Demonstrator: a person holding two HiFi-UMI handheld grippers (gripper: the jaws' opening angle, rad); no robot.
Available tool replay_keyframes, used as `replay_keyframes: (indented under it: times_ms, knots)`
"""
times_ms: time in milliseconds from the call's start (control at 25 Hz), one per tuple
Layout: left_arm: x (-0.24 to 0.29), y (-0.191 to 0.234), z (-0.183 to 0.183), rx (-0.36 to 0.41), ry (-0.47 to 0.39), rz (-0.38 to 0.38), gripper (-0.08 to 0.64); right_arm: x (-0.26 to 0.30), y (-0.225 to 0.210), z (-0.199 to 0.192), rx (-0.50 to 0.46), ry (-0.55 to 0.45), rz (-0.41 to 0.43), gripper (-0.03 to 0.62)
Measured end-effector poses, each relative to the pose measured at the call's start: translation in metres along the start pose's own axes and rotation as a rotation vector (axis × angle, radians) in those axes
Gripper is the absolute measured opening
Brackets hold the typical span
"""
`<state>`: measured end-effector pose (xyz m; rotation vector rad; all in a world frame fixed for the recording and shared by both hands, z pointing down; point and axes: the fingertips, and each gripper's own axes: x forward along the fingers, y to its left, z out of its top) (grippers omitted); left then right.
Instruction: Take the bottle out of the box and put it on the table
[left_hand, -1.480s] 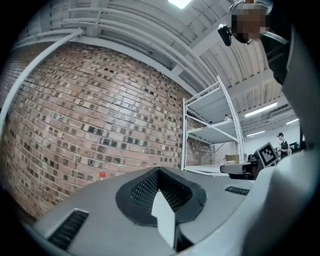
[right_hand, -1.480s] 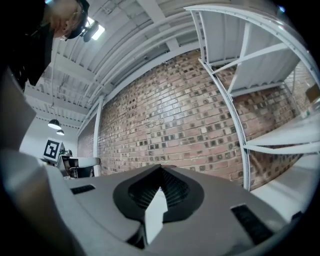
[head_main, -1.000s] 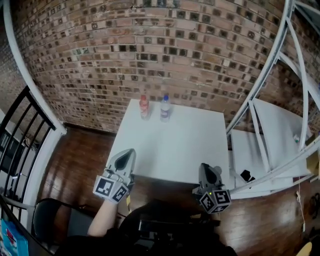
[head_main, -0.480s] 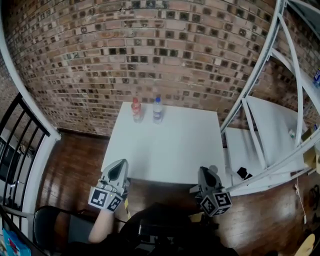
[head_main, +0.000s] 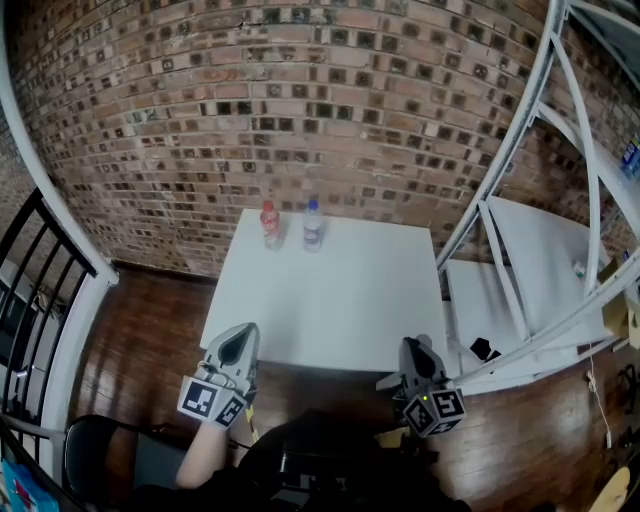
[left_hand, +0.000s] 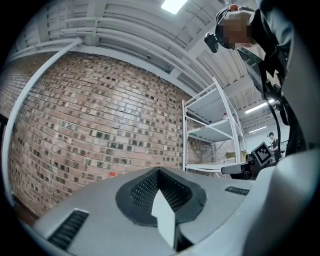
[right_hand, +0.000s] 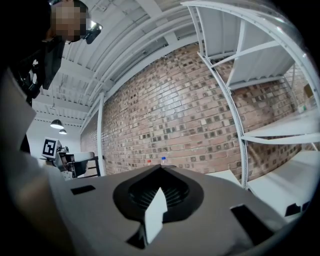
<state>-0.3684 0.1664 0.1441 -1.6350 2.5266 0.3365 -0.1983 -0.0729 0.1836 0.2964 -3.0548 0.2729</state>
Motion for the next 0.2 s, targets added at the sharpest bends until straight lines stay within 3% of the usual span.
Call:
replay_keyframes:
  times_ms: [200]
  knots:
    - [0.0063,-0.0053,0.0057,-0.003,-0.028,-0.008,-0.003,-0.0005,-0.0005,0.0061,-0.008,-0.002,0.003,-0.003]
